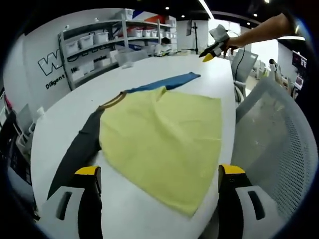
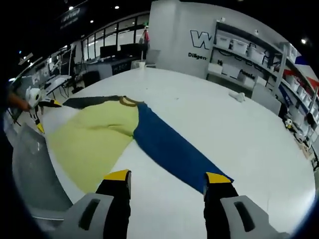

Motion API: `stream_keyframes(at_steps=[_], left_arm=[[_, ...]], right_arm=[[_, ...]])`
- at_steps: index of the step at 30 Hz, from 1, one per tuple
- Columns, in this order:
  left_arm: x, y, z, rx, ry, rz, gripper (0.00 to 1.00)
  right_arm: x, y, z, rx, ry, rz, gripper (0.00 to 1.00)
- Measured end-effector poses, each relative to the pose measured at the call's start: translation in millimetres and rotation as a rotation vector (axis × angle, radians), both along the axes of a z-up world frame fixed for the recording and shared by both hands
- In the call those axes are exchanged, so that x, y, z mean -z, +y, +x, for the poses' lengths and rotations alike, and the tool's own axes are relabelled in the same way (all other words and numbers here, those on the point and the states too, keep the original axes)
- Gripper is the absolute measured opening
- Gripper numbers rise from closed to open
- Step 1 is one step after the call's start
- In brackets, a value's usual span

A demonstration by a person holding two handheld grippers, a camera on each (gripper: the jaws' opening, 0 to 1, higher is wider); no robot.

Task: Fold the garment on the visible template until the final outline fits inside the template.

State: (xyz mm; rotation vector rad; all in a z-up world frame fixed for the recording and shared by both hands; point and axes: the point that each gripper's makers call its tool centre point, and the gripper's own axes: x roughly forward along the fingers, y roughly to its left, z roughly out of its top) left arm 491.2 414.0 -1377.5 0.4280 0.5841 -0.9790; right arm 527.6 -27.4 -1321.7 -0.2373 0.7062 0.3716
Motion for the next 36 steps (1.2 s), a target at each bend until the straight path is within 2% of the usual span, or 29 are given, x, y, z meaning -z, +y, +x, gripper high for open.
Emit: stream_keyframes(at_steps=[8,12,16,21,23,27,30,33,36], left_arm=[[1.4,1,-3.6,0.005,0.004,-0.009,0.92],[0.2,4,-4.4,-0.008,-0.012,-0.009,0.81],[7.6,5,-6.6,-0.014,0.003,-0.009,0.82],[11.3,7,-7.9,-0.040,0.022,-0.009,0.79],[13.2,8,-9.9,-0.026,0.018,0.034,0.76],[9.8,-1,-13.6,-0.011,0.044,0.018,0.77],[9.6,-1,-14.0,-0.045,0.052,0.032,0.73],[18.7,7,-18.3,-0.043,0.062,0.119,0.69],[18.6,8,-21.1,-0.100,0.096,0.111,0.66]], right_arm=[[4.2,38,-22,-0.082,0.009,-0.005,0.56],[8.8,50,-30,-0.099,0.021,-0.008,0.53],[16.8,64,-40,-0.123,0.038,-0.004,0.47],[27.9,85,-50,-0.151,0.048,0.029,0.46],[38.7,91,-53,-0.182,0.071,0.028,0.46],[52.2,107,-57,-0.271,0.094,0.046,0.44],[56.8,116,-59,-0.305,0.089,0.060,0.43],[65.3,123,-62,-0.347,0.087,0.066,0.40],[72.7,134,-67,-0.396,0.099,0.096,0.38]])
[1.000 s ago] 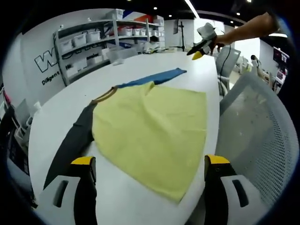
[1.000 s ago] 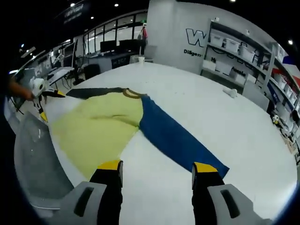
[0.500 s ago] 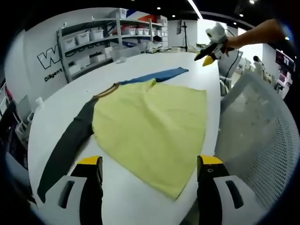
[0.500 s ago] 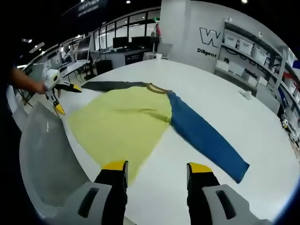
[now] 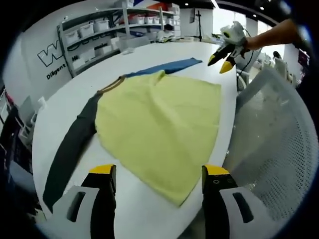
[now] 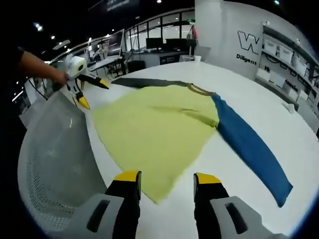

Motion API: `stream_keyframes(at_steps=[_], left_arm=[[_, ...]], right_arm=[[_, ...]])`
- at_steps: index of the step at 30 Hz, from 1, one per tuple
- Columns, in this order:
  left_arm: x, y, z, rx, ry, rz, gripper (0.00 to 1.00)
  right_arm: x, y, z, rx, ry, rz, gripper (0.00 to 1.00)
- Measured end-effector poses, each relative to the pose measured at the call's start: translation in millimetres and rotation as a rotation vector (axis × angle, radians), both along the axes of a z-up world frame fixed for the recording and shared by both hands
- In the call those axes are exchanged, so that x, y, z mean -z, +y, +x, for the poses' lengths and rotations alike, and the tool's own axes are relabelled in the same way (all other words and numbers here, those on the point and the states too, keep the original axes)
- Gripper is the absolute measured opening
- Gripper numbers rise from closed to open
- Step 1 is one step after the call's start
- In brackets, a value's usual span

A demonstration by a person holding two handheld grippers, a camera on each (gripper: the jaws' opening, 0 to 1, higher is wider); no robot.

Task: Fold the garment on the visible template until the final outline fits inside the template.

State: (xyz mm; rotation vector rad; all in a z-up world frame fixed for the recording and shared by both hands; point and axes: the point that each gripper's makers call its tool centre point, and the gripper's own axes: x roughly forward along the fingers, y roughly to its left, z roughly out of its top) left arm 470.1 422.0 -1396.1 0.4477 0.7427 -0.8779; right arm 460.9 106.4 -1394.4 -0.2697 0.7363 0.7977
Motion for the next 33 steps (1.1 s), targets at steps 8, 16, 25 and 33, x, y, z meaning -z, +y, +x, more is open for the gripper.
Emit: stream_keyframes(at_steps=[8,16,25,33], left_arm=[[6.6,-6,-10.2,0.004,0.007,0.051,0.65],[15.5,-11,-16.9,0.029,0.045,0.054,0.64],[34.6,-7,-26.6,0.065,0.099,0.033,0.54],[47.6,-4,-27.6,0.112,0.132,0.027,0.44]], right_arm=[[8.5,13,-8,-0.074,0.006,0.023,0.39],[26.9,18,-24,-0.092,0.044,-0.020,0.38],[43.8,14,-29,-0.032,0.079,-0.086,0.31],[54.9,15,-26,-0.034,0.112,-0.159,0.24]])
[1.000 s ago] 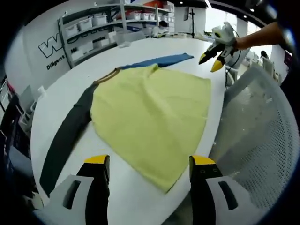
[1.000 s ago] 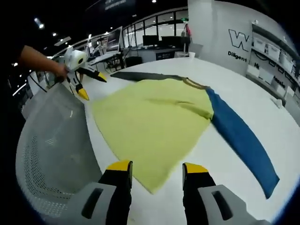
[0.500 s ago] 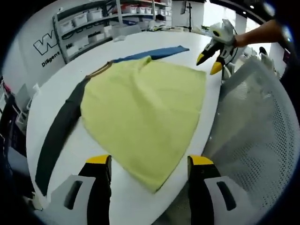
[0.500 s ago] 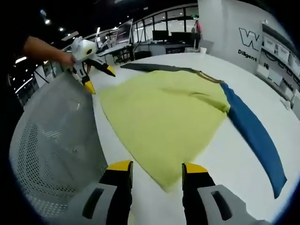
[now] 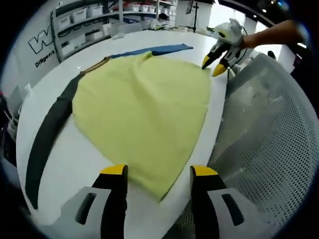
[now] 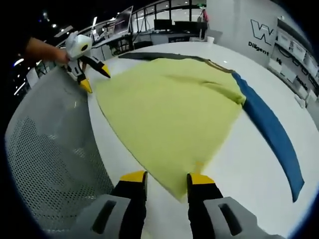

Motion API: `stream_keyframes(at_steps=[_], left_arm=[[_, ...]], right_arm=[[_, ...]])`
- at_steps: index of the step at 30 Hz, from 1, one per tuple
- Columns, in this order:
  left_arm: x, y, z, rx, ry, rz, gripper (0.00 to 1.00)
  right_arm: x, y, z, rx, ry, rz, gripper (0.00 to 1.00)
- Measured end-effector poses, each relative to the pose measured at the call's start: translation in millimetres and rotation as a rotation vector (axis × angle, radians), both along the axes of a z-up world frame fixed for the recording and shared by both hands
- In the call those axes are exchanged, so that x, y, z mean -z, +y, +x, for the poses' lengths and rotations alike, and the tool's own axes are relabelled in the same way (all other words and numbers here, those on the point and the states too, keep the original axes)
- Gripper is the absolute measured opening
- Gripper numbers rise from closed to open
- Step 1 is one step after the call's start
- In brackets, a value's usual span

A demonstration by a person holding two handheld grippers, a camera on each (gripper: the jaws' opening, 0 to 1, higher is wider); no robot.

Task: Fold the garment on the visible template until the final outline fits inside the template.

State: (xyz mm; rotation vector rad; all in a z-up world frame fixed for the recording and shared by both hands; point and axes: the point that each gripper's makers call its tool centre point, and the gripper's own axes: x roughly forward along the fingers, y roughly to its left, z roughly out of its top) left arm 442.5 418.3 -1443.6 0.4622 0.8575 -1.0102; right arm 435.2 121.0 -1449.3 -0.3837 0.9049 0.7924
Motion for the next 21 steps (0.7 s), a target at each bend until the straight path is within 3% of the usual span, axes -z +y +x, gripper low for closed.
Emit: stream_keyframes(at_steps=[5,12,21], left_arm=[[1.3,4,11.7,-0.006,-0.019,-0.004,0.30],[1.0,4,8.0,0.088,-0.014,0.024,0.23],[1.1,6,7.3,0.140,0.023,0.077,0.21]], right_arm=[[-0.9,-2,0,0.002,-0.004,-0.024,0.19],[0.1,-8,-12,-0.027,0.025,-0.075,0.06],[0.1,-5,-25,0.010,0.066,-0.059,0.03]])
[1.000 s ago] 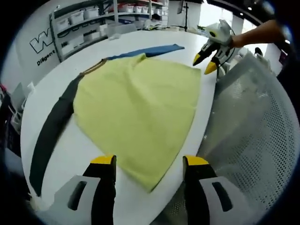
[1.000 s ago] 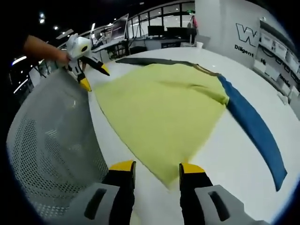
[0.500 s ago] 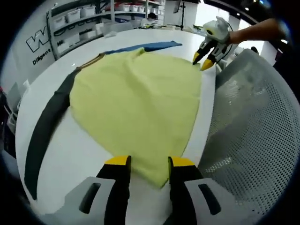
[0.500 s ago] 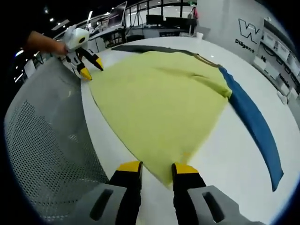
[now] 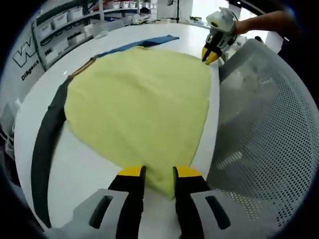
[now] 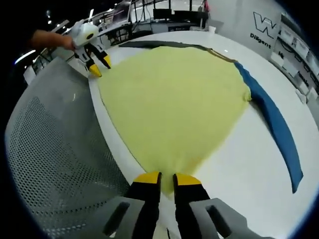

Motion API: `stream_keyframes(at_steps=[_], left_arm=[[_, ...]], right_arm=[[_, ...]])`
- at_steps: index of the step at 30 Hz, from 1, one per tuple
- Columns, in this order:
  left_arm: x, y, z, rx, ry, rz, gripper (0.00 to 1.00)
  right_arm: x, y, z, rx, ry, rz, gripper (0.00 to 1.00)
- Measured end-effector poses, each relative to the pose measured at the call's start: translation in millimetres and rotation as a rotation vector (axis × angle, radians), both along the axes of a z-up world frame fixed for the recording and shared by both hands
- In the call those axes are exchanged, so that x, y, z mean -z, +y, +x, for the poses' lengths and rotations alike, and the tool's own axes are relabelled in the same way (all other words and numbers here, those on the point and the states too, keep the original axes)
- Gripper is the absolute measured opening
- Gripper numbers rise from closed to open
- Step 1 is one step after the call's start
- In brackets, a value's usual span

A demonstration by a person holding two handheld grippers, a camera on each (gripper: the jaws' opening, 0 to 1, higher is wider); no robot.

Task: Fold the garment on the visible template until the final outline fits inside the template.

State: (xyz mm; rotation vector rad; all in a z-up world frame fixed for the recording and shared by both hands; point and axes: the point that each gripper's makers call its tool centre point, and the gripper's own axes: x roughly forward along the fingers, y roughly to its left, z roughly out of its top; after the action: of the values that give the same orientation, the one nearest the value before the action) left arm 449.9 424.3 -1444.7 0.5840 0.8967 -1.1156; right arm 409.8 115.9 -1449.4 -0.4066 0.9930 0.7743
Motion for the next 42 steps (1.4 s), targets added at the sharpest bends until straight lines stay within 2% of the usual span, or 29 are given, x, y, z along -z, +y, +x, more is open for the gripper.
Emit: stream_keyframes(at_steps=[3,10,13,17,19,21,22,24,26,28,31,33,35,37,39,42], left_arm=[[0.1,2,-2.4,0.014,0.006,0.015,0.17],[0.0,4,-1.1,-0.023,0.015,-0.015,0.15],[-1.8,2,1.3,-0.108,0.066,-0.091,0.18],[-0.5,6,5.6,-0.088,0.015,-0.080,0.13],[-1.9,3,6.6,-0.099,0.014,-0.092,0.18],[-5.0,-5,6.6,-0.130,0.035,-0.146,0.24],[-6.6,-6,7.6,-0.137,0.036,-0.159,0.29],[-11.5,-8,10.8,-0.150,0.024,-0.178,0.34],[-21.0,-9,18.4,-0.172,-0.001,-0.216,0.33],[-26.2,-4,28.4,-0.206,-0.029,-0.227,0.33],[-32.5,5,40.8,-0.249,-0.064,-0.228,0.34],[-41.0,12,53.5,-0.307,-0.101,-0.260,0.36],[-45.0,23,64.5,-0.338,-0.140,-0.264,0.39],[-44.6,38,74.5,-0.397,-0.157,-0.255,0.42],[-46.7,53,83.4,-0.470,-0.169,-0.274,0.42],[-45.9,75,93.7,-0.554,-0.173,-0.273,0.43]], right_arm=[[0.7,0,-4,0.015,0.015,0.007,0.02],[0.4,1,-3,0.026,-0.003,0.019,0.02],[0.4,2,-3,0.021,-0.005,0.009,0.02],[0.6,2,-2,0.025,-0.005,0.005,0.02],[0.6,2,-2,0.012,-0.010,-0.005,0.02],[0.3,3,-3,-0.024,-0.029,-0.029,0.03],[0.2,4,-4,-0.068,-0.040,-0.043,0.03],[0.0,5,-5,-0.072,-0.036,-0.035,0.06],[-0.8,7,-3,-0.077,-0.028,-0.026,0.11],[-5.1,11,-1,-0.078,-0.026,0.000,0.17],[-13.7,14,6,-0.076,-0.034,0.025,0.17],[-23.6,17,13,-0.065,-0.053,0.060,0.19],[-31.1,21,19,-0.046,-0.074,0.095,0.23],[-39.6,25,28,0.000,-0.093,0.165,0.34],[-42.5,22,30,0.010,-0.090,0.165,0.38],[-45.4,21,30,-0.003,-0.104,0.167,0.39]])
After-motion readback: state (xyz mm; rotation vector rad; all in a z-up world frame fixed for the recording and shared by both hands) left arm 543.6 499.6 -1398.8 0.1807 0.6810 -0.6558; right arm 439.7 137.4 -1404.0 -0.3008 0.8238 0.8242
